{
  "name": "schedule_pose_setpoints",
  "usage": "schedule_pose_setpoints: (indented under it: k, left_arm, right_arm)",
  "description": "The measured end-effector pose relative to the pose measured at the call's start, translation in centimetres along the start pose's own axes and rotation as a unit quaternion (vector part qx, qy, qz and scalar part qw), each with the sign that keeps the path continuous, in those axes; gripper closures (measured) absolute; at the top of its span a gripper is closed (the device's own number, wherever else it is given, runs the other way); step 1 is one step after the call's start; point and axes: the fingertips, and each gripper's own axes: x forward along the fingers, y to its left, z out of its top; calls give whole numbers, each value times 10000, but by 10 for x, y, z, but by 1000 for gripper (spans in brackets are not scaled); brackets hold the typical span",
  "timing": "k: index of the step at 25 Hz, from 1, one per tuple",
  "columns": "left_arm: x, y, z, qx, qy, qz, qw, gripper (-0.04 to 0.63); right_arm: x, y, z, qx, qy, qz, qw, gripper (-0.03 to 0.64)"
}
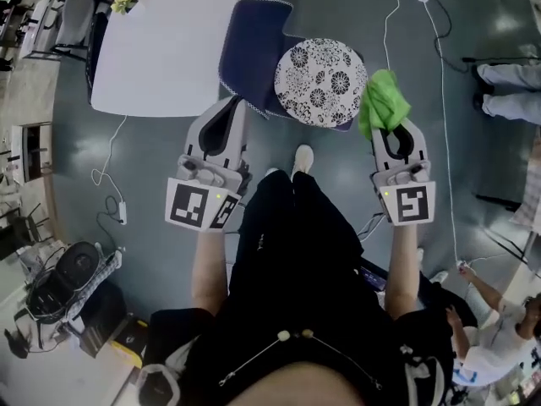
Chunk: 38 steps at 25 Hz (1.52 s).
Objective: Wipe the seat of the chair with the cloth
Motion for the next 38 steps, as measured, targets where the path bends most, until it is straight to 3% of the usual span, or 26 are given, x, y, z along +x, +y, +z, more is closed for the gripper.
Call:
schedule_pose_setpoints:
  k: [7,13,19,26,29,31,32,34,38]
  left_arm:
    - [30,19,-53,-187,640,-65,9978,594]
    - [45,9,-101,51,1242,-347,9916,594]
    - [30,-21,-142,329,1598,-878,9827,594]
    - [38,-41,-215,62,1928,-1289,9727,594]
    - [38,-36,-240,-160,2032,-1436,9684,594]
    - [43,-32,-251,-28,2134,-1508,9652,592]
    - [46,-33,-258,54,2195,-1578,9627,591]
    - [51,-37,-270,57,2314,-1761,9568,524]
    - [49,-41,-284,-349,2436,-1968,9491,517]
  right_arm:
    - [92,-22,-87,-816,960,425,9911,563]
    - [174,-14,-179,-1613,1578,905,9700,565]
    - [215,-14,-260,-2207,1958,508,9541,565]
    - [279,-7,-360,-2901,2315,789,9252,565]
    - [299,7,-386,-3277,2435,939,9080,565]
    - [313,6,-400,-3427,2504,966,9003,565]
    - [319,3,-407,-3471,2533,943,8980,565]
    - [328,-3,-420,-3552,2578,883,8942,565]
    - [342,-8,-436,-3610,2640,950,8894,566]
